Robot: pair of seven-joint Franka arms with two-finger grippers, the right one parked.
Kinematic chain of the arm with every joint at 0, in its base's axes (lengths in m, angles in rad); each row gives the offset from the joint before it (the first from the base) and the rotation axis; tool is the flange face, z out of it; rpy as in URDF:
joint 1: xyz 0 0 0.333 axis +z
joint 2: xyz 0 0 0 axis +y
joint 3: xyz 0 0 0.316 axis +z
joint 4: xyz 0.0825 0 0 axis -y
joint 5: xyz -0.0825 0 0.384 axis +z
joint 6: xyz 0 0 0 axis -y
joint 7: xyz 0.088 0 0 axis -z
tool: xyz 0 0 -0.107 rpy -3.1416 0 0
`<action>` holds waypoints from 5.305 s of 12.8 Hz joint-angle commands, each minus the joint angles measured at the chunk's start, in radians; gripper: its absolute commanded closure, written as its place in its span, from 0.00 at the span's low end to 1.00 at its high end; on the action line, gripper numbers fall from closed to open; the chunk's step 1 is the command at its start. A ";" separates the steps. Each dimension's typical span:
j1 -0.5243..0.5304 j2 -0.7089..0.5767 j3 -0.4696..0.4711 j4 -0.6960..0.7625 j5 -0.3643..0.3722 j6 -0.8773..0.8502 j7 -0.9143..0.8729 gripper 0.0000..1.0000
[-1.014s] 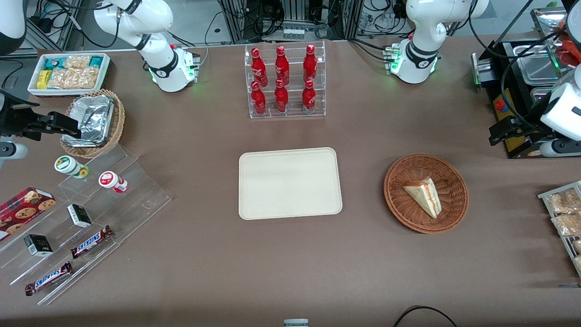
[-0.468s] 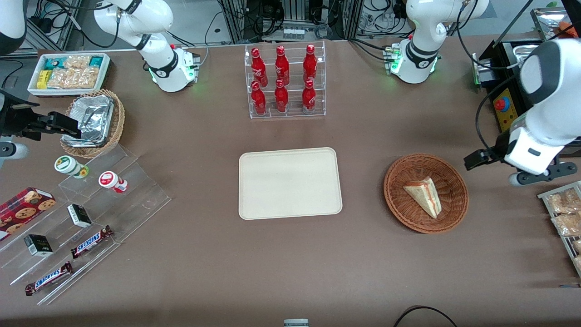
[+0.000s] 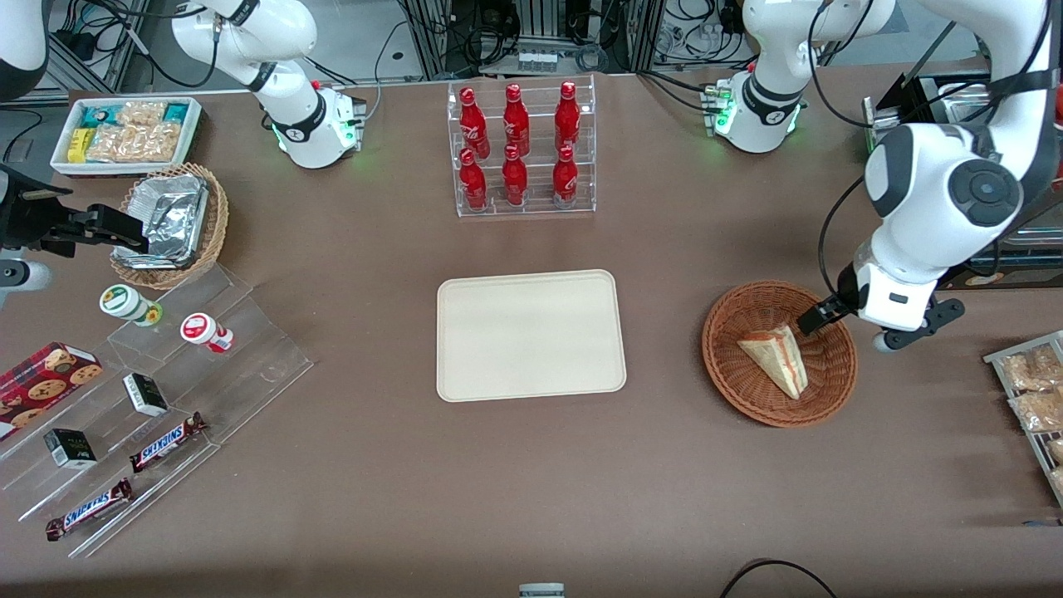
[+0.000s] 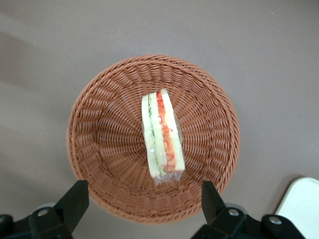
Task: Place sandwich from basket to tray
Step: 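Lower the left gripper and close it on the wrapped sandwich, then lift the sandwich and carry it with the left gripper over the tray, then lower the sandwich onto the tray center and open the left gripper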
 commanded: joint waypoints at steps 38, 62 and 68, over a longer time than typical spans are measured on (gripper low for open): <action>-0.290 0.236 -0.014 0.386 0.010 -0.142 -0.068 1.00; -0.760 0.720 -0.006 0.701 0.044 0.011 -0.194 1.00; -0.762 0.718 -0.006 0.692 0.084 0.003 -0.272 0.00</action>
